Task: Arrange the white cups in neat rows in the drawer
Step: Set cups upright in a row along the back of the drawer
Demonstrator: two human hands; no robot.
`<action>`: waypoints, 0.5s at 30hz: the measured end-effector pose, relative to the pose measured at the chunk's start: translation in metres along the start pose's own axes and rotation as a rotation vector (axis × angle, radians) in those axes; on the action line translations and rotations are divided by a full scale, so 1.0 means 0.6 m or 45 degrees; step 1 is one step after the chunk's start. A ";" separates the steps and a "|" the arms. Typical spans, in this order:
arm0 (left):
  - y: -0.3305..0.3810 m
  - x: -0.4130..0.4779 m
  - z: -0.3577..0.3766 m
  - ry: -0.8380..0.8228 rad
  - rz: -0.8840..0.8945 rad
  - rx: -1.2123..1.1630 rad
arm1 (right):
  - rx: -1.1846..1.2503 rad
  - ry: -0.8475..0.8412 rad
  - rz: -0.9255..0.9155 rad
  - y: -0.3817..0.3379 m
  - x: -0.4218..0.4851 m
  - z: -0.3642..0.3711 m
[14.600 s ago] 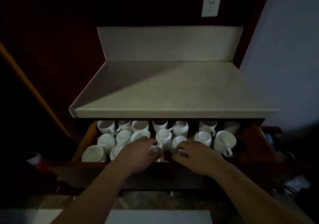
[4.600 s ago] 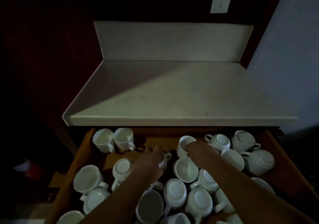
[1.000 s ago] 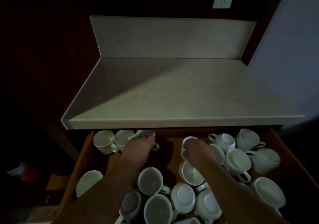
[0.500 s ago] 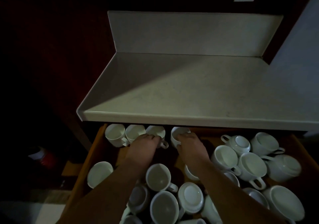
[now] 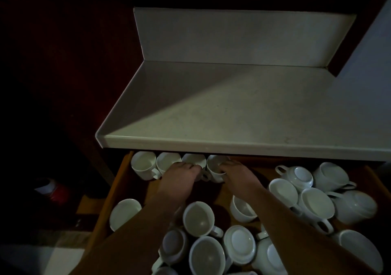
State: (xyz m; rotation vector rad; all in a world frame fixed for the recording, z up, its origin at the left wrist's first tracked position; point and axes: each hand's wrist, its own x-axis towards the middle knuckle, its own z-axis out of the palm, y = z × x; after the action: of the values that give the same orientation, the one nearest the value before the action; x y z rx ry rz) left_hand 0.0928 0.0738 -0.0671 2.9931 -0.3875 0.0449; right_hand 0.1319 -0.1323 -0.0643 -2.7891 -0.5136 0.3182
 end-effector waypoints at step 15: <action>-0.055 -0.041 0.012 0.255 -0.187 -0.327 | 0.081 0.162 0.029 0.015 -0.033 -0.004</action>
State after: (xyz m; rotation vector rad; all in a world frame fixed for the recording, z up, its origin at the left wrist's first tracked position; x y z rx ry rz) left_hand 0.0774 0.1107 -0.0794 2.7211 -0.1385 0.2583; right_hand 0.1174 -0.1480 -0.0617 -2.7330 -0.4340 0.1571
